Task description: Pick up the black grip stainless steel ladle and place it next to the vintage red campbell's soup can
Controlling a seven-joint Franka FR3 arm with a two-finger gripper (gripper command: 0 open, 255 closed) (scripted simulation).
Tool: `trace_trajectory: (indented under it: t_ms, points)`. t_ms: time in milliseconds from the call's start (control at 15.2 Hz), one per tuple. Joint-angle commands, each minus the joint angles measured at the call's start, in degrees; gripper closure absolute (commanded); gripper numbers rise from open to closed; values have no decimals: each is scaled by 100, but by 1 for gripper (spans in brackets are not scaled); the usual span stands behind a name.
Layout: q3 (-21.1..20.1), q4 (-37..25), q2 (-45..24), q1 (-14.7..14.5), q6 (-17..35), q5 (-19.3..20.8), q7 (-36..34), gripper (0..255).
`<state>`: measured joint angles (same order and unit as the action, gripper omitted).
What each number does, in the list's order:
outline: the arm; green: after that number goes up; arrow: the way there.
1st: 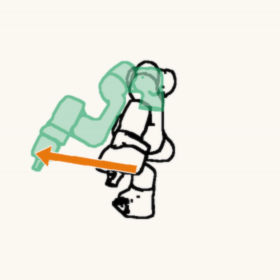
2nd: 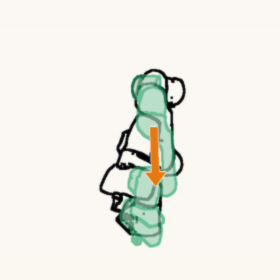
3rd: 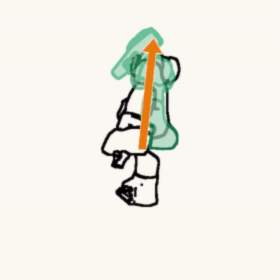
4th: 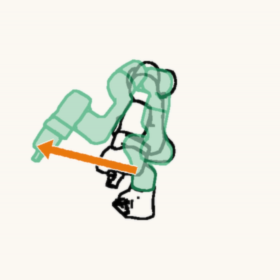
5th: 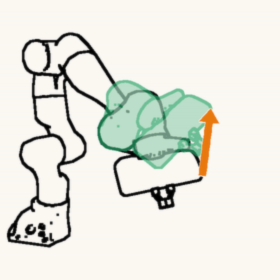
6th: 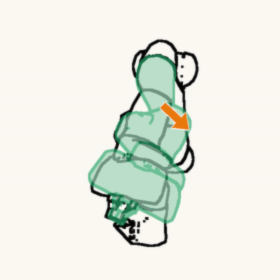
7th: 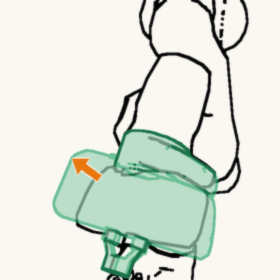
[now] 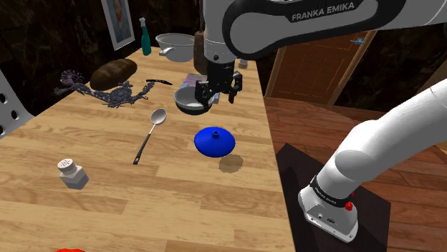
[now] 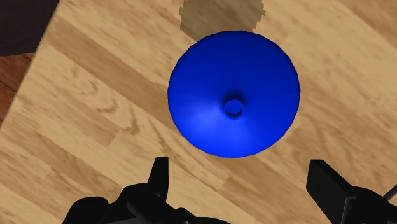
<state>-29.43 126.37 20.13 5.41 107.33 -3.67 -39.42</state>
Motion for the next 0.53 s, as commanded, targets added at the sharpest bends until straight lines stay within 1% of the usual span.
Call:
trace_trajectory:
  t_ms: [0, 264, 462]
  points:
    - [-282, -312, -482, 91, 87, 134, -629, 0]
    - [-719, -1003, -1568, 189, 212, 637, -1866, 0]
    - [-882, -1628, -2462, 102, 197, 1145, -2794, 0]
